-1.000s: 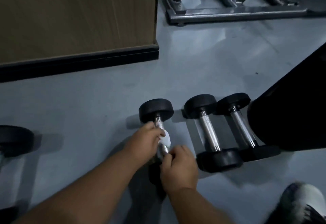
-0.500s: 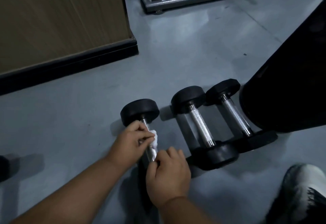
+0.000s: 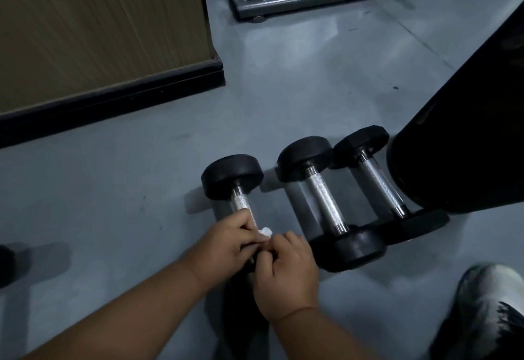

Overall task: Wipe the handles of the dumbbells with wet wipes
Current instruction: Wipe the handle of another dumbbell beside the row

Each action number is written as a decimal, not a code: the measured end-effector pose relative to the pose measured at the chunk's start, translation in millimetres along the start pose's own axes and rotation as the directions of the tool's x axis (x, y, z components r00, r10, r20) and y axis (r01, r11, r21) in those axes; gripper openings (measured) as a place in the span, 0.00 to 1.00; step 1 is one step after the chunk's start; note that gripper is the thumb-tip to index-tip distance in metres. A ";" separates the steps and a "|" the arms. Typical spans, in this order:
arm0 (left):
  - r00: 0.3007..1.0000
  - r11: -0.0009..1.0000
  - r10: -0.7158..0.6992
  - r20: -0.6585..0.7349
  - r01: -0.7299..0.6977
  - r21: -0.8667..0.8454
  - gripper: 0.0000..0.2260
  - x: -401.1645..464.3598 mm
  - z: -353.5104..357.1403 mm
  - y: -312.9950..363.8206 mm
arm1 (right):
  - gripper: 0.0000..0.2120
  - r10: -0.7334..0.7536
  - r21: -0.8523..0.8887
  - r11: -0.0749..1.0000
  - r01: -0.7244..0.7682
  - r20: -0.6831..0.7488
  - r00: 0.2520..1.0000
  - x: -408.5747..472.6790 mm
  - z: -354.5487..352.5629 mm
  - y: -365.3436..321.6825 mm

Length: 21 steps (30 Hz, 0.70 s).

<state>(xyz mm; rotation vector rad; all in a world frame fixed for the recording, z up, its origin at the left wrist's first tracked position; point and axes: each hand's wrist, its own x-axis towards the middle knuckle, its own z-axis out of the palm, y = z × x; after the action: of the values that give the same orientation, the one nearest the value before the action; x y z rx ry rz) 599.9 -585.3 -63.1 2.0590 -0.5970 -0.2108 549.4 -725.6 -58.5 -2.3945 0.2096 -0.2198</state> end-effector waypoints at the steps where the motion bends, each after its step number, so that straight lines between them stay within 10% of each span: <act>1: 0.998 0.999 0.037 0.052 -0.038 0.018 0.19 4.6 -6.3 -3.4 | 0.09 -0.004 0.002 1.000 0.004 -0.002 1.000 0.2 0.0 0.7; 7: 0.950 0.990 -0.097 -0.297 0.122 0.065 0.08 31.5 -6.5 -17.9 | 0.09 -0.002 0.028 1.000 0.002 -0.017 1.000 2.4 -1.8 4.3; 13: 0.997 0.995 0.064 0.034 -0.067 0.080 0.07 12.0 -8.3 -8.4 | 0.09 -0.024 0.068 0.997 0.025 -0.021 0.999 6.5 -3.0 9.9; 18: 0.949 0.984 -0.118 -0.292 0.152 0.096 0.08 35.7 -10.8 -18.5 | 0.09 0.005 0.057 0.998 -0.004 -0.015 1.000 5.7 -3.3 9.7; 21: 0.981 0.990 -0.071 -0.182 0.092 0.110 0.11 16.9 8.9 -3.9 | 0.08 0.001 0.085 0.996 0.000 -0.013 1.000 9.2 -5.4 13.9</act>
<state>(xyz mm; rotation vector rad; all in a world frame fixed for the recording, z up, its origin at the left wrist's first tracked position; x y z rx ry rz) 612.5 -598.6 -69.7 2.1911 -0.4242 -0.0388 556.0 -741.2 -63.0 -2.3090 0.2029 -0.2394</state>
